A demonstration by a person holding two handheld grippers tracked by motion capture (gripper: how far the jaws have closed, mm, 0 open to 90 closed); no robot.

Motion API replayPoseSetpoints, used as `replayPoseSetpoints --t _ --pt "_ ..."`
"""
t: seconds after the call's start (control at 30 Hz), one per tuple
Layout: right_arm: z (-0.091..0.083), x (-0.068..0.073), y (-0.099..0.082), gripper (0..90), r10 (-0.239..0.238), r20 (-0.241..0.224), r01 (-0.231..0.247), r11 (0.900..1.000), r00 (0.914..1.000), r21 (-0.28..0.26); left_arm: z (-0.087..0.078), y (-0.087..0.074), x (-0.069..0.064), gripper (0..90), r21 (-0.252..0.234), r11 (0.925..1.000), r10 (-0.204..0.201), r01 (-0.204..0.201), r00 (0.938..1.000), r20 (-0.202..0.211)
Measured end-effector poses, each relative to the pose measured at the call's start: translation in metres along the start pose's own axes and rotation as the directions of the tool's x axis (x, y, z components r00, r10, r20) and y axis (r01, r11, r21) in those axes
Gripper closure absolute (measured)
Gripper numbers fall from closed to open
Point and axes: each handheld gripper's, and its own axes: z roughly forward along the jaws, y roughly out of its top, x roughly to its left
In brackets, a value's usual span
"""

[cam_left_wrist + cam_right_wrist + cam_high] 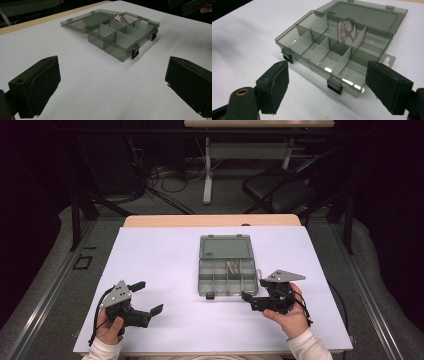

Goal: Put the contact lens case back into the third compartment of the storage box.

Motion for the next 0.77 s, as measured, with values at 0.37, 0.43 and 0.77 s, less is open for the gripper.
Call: replayPoseSetpoints --t 0.37,0.43,0.77 --pt "0.001 -0.011 -0.022 18.8 0.021 0.052 -0.021 0.9997 0.9984 -0.011 0.000 0.000 0.001 0.4 -0.004 1.0000 -0.002 0.002 1.0000 0.000" --pt "0.003 -0.014 -0.024 18.8 0.021 0.056 -0.020 0.9998 0.9982 -0.007 0.000 0.000 0.001 0.3 0.001 1.0000 0.000 0.000 1.0000 0.000" --pt "0.002 -0.023 -0.028 18.8 0.043 0.075 -0.041 0.9987 0.9963 -0.030 0.000 -0.001 0.002 0.3 -0.005 1.0000 -0.005 0.005 1.0000 -0.002"
